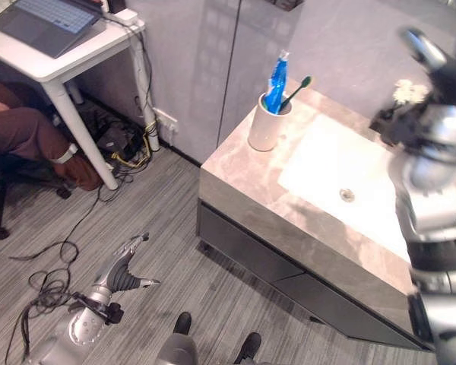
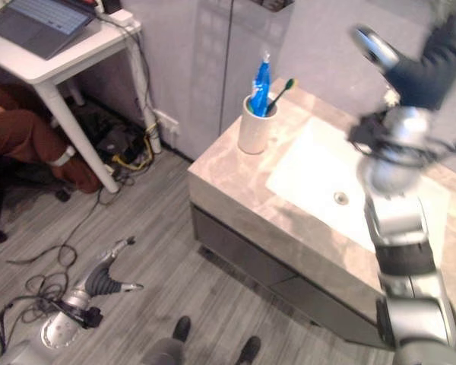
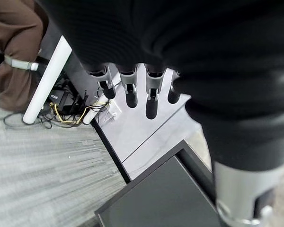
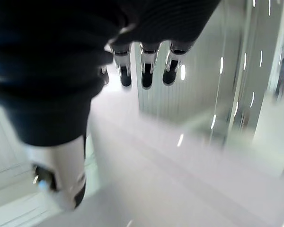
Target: Put brush and paste in cup on sink, flatten towel.
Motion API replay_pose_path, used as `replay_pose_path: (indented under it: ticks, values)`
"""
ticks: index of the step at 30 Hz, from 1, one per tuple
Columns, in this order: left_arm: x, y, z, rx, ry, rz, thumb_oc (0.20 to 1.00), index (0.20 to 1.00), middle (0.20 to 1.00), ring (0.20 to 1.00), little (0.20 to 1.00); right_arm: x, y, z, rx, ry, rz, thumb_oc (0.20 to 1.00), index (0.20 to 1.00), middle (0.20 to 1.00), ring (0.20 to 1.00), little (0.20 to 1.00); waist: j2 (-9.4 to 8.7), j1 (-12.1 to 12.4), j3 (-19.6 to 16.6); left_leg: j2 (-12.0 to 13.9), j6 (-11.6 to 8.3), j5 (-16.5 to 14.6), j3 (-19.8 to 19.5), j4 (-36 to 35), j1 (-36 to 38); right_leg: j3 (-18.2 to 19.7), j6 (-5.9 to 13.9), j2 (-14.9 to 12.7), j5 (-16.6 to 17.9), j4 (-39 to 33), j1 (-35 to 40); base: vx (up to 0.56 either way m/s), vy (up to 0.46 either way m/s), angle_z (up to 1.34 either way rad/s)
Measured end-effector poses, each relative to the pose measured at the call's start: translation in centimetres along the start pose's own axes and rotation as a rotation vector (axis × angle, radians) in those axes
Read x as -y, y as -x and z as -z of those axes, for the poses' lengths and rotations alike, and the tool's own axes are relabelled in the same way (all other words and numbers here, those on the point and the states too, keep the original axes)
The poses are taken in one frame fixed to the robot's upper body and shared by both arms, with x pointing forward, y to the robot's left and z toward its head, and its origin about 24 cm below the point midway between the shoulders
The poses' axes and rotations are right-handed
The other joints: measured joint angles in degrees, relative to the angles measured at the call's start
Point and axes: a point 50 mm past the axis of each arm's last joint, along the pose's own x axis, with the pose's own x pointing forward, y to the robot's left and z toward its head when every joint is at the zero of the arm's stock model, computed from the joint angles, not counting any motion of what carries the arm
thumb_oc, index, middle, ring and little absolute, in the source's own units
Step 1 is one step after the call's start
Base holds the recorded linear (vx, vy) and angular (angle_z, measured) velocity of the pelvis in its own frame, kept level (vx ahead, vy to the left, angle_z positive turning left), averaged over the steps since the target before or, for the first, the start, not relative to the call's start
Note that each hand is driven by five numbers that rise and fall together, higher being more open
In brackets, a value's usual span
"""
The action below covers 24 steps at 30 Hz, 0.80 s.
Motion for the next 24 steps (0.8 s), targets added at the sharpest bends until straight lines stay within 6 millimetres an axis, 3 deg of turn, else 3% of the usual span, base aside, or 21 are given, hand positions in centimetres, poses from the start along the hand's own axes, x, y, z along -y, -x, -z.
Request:
replay_pose_path:
  ticks: [2,3,5,8,11,13,14,18,19,20,22,23,24]
  values:
    - [0.1,0.4,0.2,-0.026,0.032,-0.026,1.0,1.0,1.0,1.0,1.0,3.0,2.0,1.0,-0.057,0.128,0.023,1.0,1.0,1.0,1.0,1.0,-0.83,-1.8,-0.66,-0.12,0.12,-0.08,0.52,0.06,0.14,0.45,0.14,0.04,0.16,0.02,-0.11,-0.03,0.03,-0.11]
    - [0.1,0.5,0.3,-0.031,0.034,-0.027,1.0,1.0,1.0,1.0,1.0,5.2,3.4,1.6,-0.109,0.208,0.051,1.0,1.0,1.0,1.0,1.0,-1.4,-1.44,-1.1,-0.09,0.13,-0.09,1.13,-0.05,0.47,1.09,0.17,0.01,0.18,0.01,-0.06,-0.04,0.066,-0.4]
    - [0.4,1.5,1.4,-0.091,0.029,0.004,1.0,1.0,1.0,1.0,1.0,8.3,6.0,2.8,-0.228,0.31,0.133,1.0,1.0,1.0,1.0,1.0,-1.46,-3.67,-1.82,-0.39,0.79,-0.69,2.92,0.06,1.79,3.14,0.34,-0.16,0.67,0.01,0.1,-0.04,0.086,-0.42]
    - [-0.1,1.6,1.6,-0.1,0.015,-0.012,1.0,1.0,1.0,1.0,1.0,13.8,8.6,2.0,-0.279,0.465,0.338,1.0,1.0,1.0,1.0,1.0,-1.26,-5.75,-2.79,-0.99,1.12,-0.88,3.12,0.13,1.93,3.69,0.88,-0.73,1.04,0.01,0.15,-0.03,0.073,-0.06]
    - [0.3,2.4,2.6,-0.143,-0.013,0.013,1.0,1.0,1.0,1.0,1.0,18.1,9.8,0.3,-0.243,0.63,0.544,1.0,1.0,1.0,1.0,1.0,-0.27,-8.35,-5.41,-1.94,2.16,-1.46,4.03,0.24,2.33,4.75,1.67,-1.73,1.51,0.02,0.07,-0.03,0.082,-0.12]
    - [0.6,2.8,2.8,-0.155,-0.016,0.025,1.0,1.0,1.0,1.0,1.0,19.3,10.4,-0.1,-0.239,0.687,0.598,1.0,1.0,1.0,1.0,1.0,0.06,-9.03,-5.77,-2.04,2.72,-1.61,4.59,0.05,2.86,5.41,2.23,-2.11,1.86,0.02,0.3,-0.05,0.091,-0.2]
    - [0.9,2.9,3.0,-0.159,-0.028,0.043,1.0,1.0,1.0,1.0,1.0,20.1,11.3,-0.3,-0.249,0.764,0.622,1.0,1.0,1.0,1.0,1.0,0.22,-10.89,-6.29,-2.9,3.06,-1.89,5.25,0.16,3.01,6.34,3.24,-2.65,2.64,0.04,0.07,-0.06,0.082,-0.16]
    - [1.0,2.6,3.0,-0.154,-0.06,0.053,1.0,1.0,1.0,1.0,1.0,21.6,14.5,0.6,-0.377,0.898,0.65,1.0,1.0,1.0,1.0,1.0,0.83,-12.52,-6.03,-3.38,4.13,-2.0,6.04,0.16,3.07,8.06,4.99,-3.41,5.28,0.03,-0.34,-0.06,0.1,-0.19]
    - [1.1,2.7,3.1,-0.155,-0.061,0.057,1.0,1.0,1.0,1.0,1.0,21.8,15.8,0.9,-0.424,0.912,0.671,1.0,1.0,1.0,1.0,1.0,0.83,-12.73,-5.99,-3.66,4.27,-2.0,5.9,0.11,3.03,8.35,5.49,-3.41,6.54,0.04,-0.72,-0.03,0.118,-0.27]
    - [1.2,2.7,3.0,-0.151,-0.066,0.064,1.0,1.0,1.0,1.0,1.0,22.3,18.6,1.6,-0.534,0.948,0.706,1.0,1.0,1.0,1.0,1.0,1.35,-12.69,-5.61,-3.52,5.14,-1.93,5.75,-0.09,2.91,9.78,6.12,-2.99,9.2,0.04,-1.7,-0.01,0.127,-0.28]
    - [1.6,2.8,2.9,-0.147,-0.072,0.077,1.0,1.0,1.0,1.0,1.0,23.1,21.3,2.0,-0.661,1.011,0.733,1.0,1.0,1.0,1.0,1.0,2.83,-12.92,-4.97,-2.6,6.62,-0.96,6.12,-1.02,3.12,9.32,5.55,-3.13,9.49,1.22,-2.08,-0.02,0.124,-0.07]
    - [2.4,3.2,2.9,-0.151,-0.059,0.095,1.0,1.0,1.0,1.0,1.0,23.8,23.1,1.9,-0.729,1.063,0.74,1.0,1.0,1.0,1.0,1.0,4.38,-12.98,-5.03,-2.2,7.05,-0.68,6.12,-1.88,3.46,8.96,2.59,-3.34,5.68,5.46,-2.3,-0.04,0.137,0.09]
    - [2.6,3.4,2.8,-0.151,-0.058,0.102,1.0,1.0,1.0,1.0,1.0,24.0,23.7,2.0,-0.759,1.073,0.745,1.0,1.0,1.0,1.0,1.0,4.87,-12.97,-4.84,-2.05,7.27,-0.53,6.07,-2.15,4.03,8.96,2.38,-3.59,4.56,7.36,-1.89,-0.03,0.107,0.0]
